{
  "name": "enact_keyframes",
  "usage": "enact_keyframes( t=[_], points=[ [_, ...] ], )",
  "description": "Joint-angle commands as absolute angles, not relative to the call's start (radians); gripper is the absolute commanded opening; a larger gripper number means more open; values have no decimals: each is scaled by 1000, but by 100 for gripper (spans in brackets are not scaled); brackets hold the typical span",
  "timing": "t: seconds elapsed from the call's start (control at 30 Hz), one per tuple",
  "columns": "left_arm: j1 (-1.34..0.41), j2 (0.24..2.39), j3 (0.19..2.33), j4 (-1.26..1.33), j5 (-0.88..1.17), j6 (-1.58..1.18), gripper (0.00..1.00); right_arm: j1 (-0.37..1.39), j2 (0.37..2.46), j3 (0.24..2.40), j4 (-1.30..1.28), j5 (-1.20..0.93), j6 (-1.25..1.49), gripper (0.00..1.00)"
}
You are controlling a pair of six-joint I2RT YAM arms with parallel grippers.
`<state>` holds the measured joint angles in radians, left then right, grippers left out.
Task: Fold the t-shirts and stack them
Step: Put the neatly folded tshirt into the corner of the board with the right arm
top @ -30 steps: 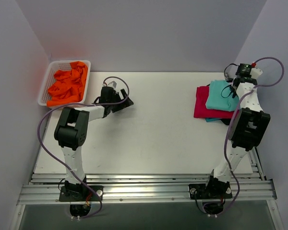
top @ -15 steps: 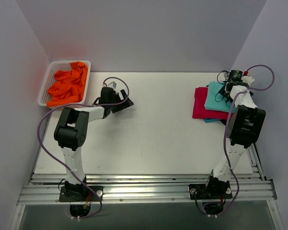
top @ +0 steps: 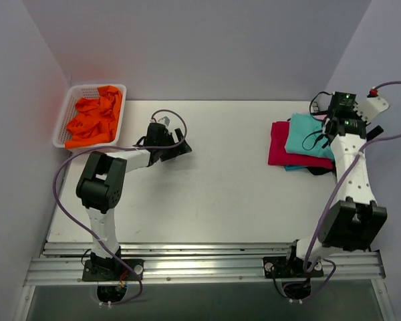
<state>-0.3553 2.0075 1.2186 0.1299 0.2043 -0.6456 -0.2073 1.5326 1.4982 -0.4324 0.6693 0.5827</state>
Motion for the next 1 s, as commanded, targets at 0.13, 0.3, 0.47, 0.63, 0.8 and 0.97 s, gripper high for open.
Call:
enact_keyframes(
  t=[0.13,0.3,0.47,0.63,0.8,0.97],
  points=[
    [-390,1916,1226,40,133,-634,94,-94,1407,1221,-123,301,480,100],
    [-411,1905,1215,43,112,-652,94,-92,1595,1290,-26,129,482,95],
    [-440,1885,1215,5,69,-627,94,-123,1762,1402,-60,178,471,49],
    [-443,1884,1218,-18,52,-609,94,-199,1821,1388,-69,218,495,27],
    [-448,1914,1241,-51,46,-603,94,-253,1809,1316,-60,247,508,27],
    [-483,1954,1298,-83,32,-597,94,-296,1787,1292,-72,261,509,28]
  ],
)
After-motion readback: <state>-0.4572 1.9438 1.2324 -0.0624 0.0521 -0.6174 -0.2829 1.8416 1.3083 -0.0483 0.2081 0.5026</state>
